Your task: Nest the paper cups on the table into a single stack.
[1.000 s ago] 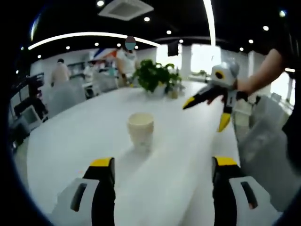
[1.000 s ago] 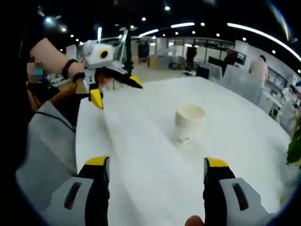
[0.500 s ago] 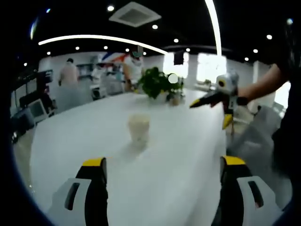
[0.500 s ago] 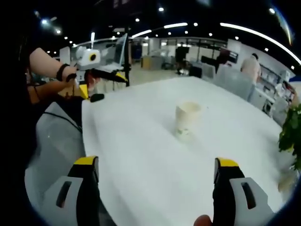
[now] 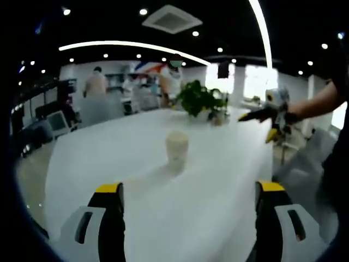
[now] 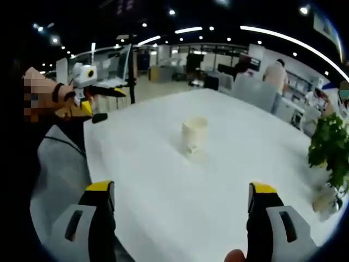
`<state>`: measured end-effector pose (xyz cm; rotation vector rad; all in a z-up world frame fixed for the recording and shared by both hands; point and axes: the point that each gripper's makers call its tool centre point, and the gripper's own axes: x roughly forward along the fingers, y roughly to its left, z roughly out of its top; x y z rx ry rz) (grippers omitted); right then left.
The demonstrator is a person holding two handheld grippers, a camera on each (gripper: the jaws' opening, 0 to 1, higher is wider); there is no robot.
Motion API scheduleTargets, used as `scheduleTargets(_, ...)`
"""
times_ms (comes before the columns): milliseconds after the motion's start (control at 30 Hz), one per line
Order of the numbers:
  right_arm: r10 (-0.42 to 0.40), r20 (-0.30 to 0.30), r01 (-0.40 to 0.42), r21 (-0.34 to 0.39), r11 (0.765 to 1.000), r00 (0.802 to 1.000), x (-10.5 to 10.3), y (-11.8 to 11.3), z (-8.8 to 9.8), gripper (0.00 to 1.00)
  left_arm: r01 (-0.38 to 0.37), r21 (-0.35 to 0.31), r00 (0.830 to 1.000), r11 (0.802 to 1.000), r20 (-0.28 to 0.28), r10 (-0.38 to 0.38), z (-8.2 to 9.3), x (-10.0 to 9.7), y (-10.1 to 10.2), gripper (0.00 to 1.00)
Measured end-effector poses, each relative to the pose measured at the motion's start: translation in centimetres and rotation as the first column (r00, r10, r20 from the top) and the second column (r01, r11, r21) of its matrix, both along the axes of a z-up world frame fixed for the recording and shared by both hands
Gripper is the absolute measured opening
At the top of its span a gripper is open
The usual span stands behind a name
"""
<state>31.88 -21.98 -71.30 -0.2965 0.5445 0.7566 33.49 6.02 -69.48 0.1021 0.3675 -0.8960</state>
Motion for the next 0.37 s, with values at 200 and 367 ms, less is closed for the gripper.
scheduleTargets(200, -0.015, -0.007, 0.015, 0.003, 1.000, 1.000, -0.25, -0.90, -0.05, 1.00, 0.003, 0.035, 1.000, 0.999, -0.013, -0.002, -0.78, -0.55, 0.57, 0.98)
scheduleTargets(367, 0.001, 0.014, -0.001, -0.004, 1.000, 1.000, -0.05, -0.93, 0.46, 1.00, -0.002, 0.026, 1.000, 1.000, -0.006, 0.003, -0.18, -0.62, 0.94, 0.98)
